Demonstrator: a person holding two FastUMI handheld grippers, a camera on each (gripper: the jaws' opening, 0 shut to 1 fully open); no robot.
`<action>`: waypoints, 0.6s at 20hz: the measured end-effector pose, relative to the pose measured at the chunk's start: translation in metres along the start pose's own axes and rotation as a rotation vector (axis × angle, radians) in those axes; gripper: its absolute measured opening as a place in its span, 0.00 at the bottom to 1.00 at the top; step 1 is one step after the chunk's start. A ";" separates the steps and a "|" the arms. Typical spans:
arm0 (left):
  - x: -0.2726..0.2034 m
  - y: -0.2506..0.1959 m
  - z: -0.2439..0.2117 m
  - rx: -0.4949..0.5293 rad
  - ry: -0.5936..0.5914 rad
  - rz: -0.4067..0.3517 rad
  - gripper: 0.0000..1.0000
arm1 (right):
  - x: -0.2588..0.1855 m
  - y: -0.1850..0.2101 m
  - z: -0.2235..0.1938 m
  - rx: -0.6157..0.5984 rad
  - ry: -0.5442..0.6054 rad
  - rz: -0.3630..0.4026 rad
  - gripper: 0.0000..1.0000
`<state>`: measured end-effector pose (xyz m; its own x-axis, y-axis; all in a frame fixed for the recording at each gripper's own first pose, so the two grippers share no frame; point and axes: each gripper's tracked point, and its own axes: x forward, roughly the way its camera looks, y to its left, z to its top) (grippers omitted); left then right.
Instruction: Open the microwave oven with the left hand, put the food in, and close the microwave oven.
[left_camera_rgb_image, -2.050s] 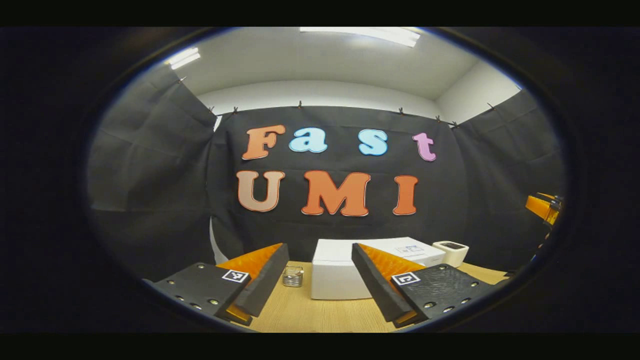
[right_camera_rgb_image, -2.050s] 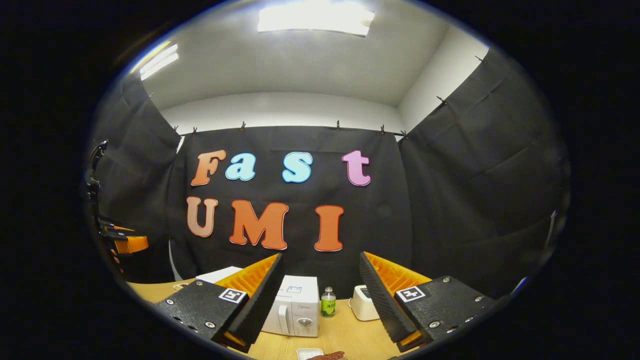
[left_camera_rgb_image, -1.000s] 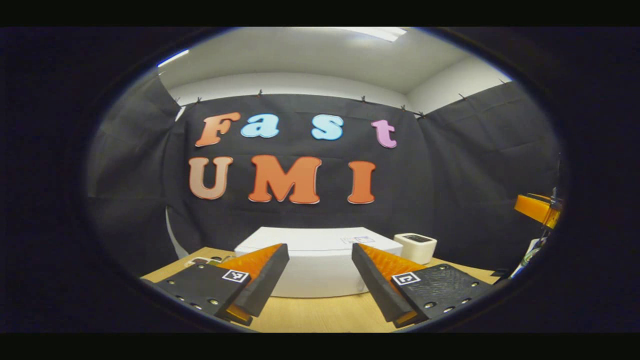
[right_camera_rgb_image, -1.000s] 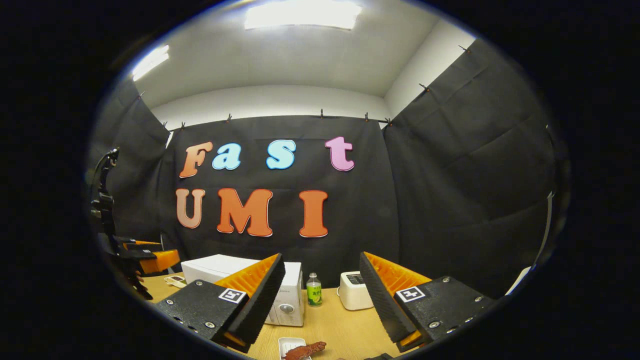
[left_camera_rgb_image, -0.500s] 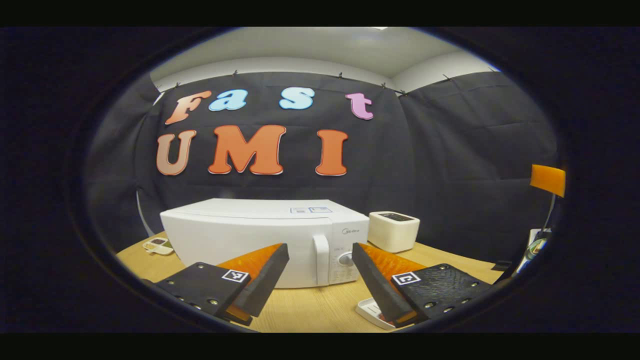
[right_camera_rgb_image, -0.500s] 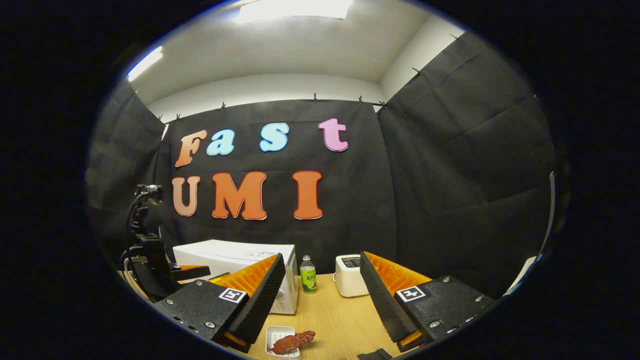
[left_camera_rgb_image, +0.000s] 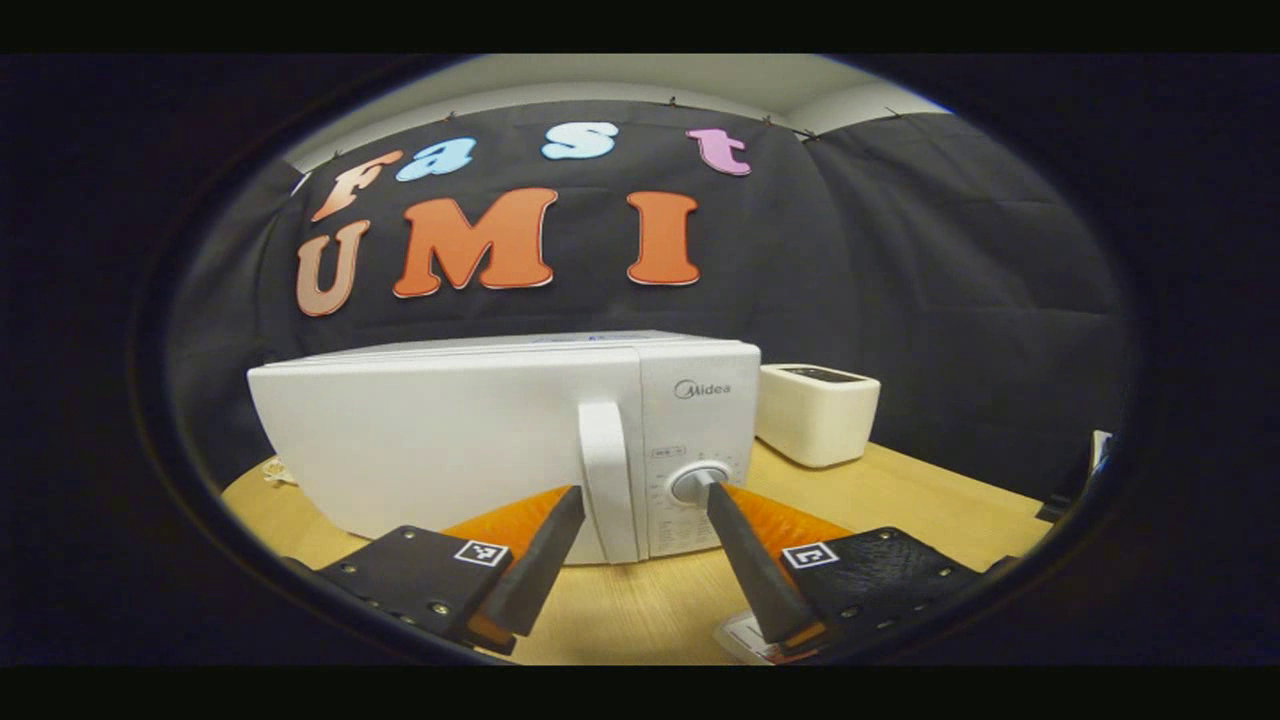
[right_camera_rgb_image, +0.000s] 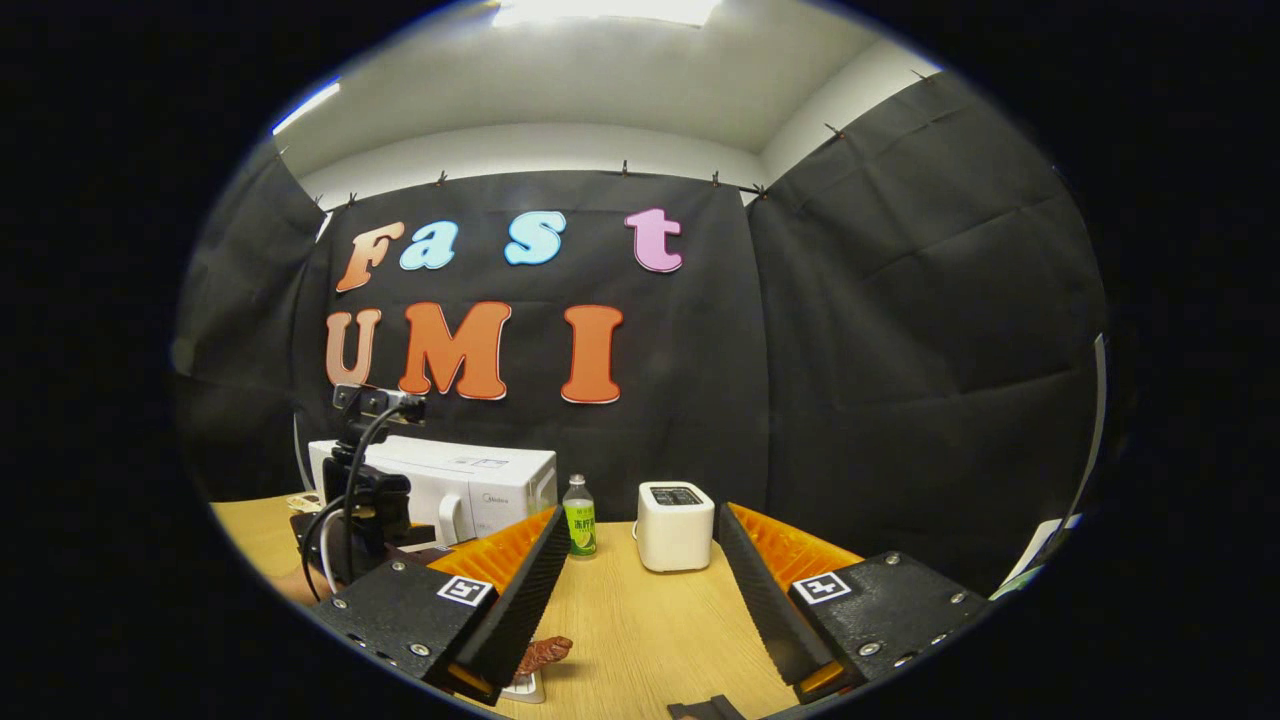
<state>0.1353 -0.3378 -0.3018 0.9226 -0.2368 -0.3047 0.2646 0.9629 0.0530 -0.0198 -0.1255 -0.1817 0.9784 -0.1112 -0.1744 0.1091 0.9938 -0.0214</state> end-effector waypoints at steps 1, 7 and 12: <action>0.000 0.001 -0.001 0.005 -0.001 0.007 0.81 | 0.002 -0.003 -0.005 0.003 0.010 -0.002 0.93; 0.028 0.023 -0.002 -0.012 -0.041 0.123 0.52 | 0.008 -0.014 -0.023 0.023 0.038 -0.012 0.93; 0.029 0.021 -0.002 -0.032 -0.051 0.092 0.26 | 0.009 -0.022 -0.032 0.057 0.050 -0.023 0.93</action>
<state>0.1674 -0.3243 -0.3113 0.9558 -0.1525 -0.2514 0.1696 0.9843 0.0480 -0.0195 -0.1483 -0.2139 0.9656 -0.1328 -0.2233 0.1431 0.9893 0.0301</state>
